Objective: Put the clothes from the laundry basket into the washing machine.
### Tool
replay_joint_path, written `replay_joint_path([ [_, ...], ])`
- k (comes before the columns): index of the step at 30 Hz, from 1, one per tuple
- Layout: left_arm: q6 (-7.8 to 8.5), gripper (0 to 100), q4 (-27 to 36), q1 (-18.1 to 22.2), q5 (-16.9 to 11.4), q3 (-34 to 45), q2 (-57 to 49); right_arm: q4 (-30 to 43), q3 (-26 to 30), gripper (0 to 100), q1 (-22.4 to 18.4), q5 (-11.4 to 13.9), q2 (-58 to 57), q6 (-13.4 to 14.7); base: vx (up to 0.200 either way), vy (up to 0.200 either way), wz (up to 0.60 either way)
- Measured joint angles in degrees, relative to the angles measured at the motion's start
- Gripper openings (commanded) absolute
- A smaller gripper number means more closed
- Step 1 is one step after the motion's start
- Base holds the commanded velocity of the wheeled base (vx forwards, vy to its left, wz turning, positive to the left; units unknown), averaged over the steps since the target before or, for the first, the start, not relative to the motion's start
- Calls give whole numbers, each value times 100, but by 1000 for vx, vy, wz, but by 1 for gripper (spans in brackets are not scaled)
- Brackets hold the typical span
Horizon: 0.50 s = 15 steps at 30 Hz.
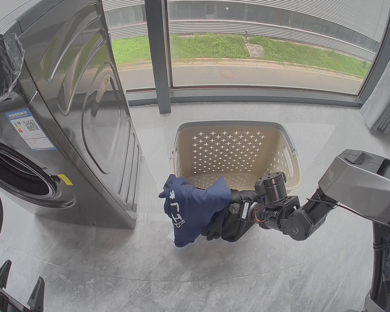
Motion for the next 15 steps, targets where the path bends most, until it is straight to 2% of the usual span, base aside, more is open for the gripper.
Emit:
replay_joint_path([
  [15, -2, 100, -2, 0, -2, 0, 0, -4, -20, 0, 20, 0, -61, 21, 0, 0, 0],
])
